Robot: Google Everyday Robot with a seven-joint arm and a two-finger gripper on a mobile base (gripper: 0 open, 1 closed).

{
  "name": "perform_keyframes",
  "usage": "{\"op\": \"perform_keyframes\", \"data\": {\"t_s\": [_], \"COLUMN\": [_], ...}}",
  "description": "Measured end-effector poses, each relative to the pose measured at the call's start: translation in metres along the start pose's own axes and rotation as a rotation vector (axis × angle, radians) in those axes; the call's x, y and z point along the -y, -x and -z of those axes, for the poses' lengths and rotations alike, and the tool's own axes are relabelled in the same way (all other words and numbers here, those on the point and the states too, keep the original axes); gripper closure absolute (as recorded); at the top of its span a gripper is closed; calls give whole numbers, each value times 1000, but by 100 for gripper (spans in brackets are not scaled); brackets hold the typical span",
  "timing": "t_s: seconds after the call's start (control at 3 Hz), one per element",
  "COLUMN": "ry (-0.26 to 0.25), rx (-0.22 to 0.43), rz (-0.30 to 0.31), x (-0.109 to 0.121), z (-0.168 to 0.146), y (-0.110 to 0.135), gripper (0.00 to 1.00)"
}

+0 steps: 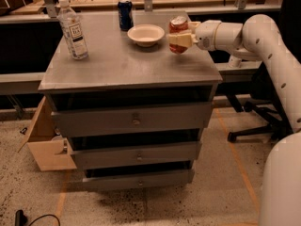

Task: Move coke can near blue plastic bottle

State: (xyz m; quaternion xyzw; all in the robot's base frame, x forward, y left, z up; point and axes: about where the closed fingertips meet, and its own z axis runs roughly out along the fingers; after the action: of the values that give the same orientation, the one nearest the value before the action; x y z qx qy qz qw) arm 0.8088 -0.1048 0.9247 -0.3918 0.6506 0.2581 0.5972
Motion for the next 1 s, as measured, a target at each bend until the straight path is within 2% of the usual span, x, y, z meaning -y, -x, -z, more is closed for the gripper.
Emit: {"op": "perform_keyframes", "data": {"t_s": [0.33, 0.67, 1.0], "ry": [106, 124, 161], "rx": [47, 48, 67], "rz": [-6, -8, -30], "x": [-29, -34, -49], "z": [-8, -10, -19], "y": [22, 23, 27], "gripper": [100, 100, 100]}}
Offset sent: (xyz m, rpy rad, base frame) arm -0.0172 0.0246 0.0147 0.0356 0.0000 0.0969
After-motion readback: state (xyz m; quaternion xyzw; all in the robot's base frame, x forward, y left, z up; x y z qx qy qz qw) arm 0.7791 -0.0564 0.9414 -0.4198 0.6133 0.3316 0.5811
